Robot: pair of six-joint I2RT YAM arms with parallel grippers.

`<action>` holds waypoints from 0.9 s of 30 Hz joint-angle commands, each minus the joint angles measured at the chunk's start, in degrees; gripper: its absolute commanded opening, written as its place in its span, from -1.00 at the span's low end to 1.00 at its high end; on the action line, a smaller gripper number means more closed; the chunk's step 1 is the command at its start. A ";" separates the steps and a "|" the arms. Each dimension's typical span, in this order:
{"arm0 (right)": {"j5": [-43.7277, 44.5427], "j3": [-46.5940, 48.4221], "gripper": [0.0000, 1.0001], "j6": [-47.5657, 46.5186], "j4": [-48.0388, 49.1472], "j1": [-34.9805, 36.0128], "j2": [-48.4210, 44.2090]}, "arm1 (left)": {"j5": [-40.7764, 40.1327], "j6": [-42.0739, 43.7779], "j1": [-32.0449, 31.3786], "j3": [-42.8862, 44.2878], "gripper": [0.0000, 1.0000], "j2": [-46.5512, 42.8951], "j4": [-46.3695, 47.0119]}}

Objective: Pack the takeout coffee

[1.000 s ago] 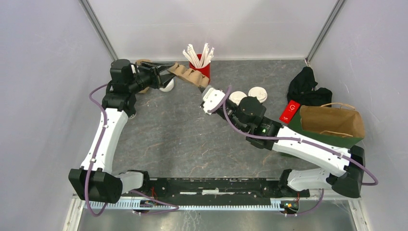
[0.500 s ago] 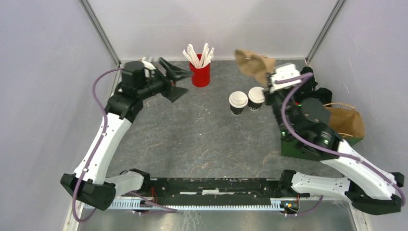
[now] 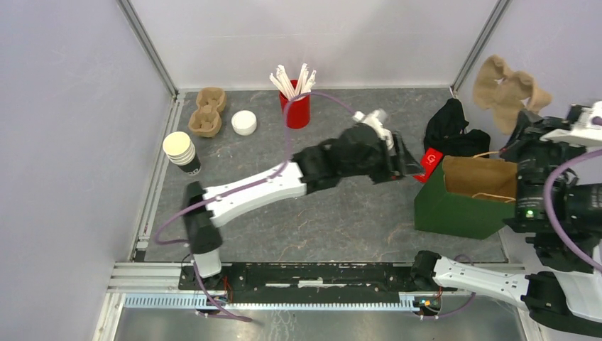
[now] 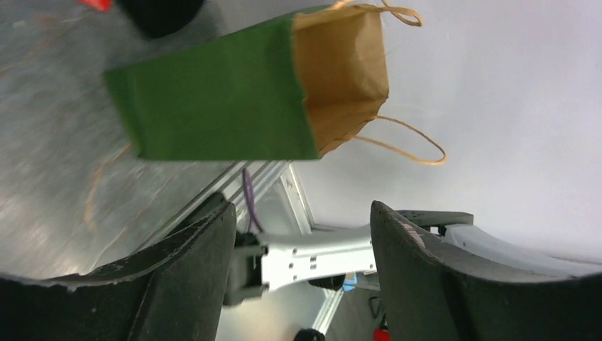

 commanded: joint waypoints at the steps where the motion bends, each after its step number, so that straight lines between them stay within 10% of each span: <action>1: 1.80 3.62 -1.00 -3.68 2.03 -0.02 -0.19 | -9.55 7.60 -5.24 17.37 0.49 11.75 1.41; 7: -0.63 5.38 -1.00 -2.08 0.16 -0.04 -1.24 | -20.90 11.41 -9.07 36.10 0.41 25.45 -6.23; 27: -5.50 8.09 -1.00 5.53 -9.18 -0.02 -1.78 | -25.77 15.44 -10.94 42.55 0.11 35.41 -6.57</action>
